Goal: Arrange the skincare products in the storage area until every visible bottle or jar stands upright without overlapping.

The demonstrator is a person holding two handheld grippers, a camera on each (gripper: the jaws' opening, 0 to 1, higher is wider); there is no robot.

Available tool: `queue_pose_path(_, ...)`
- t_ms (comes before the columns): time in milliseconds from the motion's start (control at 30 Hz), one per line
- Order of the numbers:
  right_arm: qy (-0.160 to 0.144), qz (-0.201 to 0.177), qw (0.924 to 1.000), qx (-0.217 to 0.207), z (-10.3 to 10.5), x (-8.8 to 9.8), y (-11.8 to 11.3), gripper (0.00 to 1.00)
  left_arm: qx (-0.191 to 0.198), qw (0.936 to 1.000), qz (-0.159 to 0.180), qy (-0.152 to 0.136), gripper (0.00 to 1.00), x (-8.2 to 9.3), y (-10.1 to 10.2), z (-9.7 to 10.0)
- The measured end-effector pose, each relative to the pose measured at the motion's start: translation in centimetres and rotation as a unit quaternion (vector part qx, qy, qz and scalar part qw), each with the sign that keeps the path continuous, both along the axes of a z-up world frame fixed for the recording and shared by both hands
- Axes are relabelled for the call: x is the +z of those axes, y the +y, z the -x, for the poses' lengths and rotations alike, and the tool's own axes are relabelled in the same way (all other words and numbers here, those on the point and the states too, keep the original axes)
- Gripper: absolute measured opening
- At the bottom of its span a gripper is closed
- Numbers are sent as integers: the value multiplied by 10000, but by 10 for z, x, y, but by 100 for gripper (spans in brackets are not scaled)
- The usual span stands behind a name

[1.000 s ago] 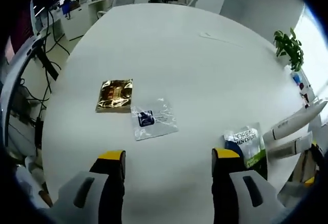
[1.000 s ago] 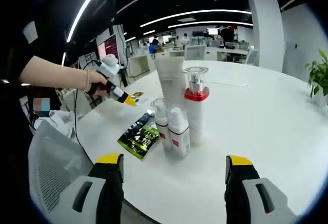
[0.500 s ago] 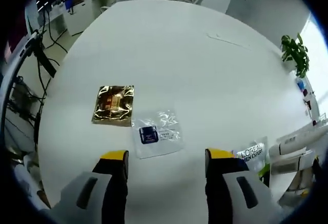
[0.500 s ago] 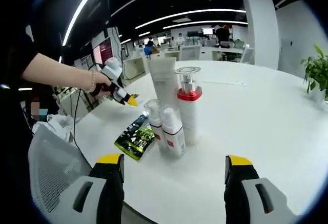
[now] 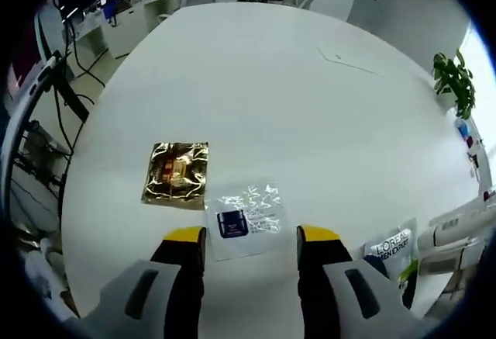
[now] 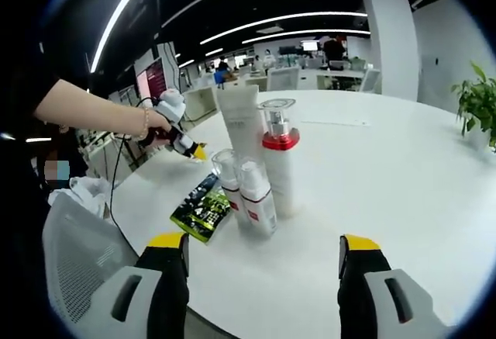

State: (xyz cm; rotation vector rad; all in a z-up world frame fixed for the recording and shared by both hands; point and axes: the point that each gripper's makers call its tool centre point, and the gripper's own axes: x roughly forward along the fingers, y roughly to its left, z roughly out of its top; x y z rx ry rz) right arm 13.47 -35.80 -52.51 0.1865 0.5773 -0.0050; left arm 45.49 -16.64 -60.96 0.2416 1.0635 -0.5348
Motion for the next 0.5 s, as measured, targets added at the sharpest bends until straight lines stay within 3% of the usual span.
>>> queue_pose_path(67, 9, -8, 10000, 6, 0, 0, 0, 84, -103, 9999, -114, -35, 31, 0, 3, 3)
queue_pose_path(500, 41, 10, 10000, 34, 0, -2, 1, 83, -333, 9991, -204, -171, 24, 0, 7, -5)
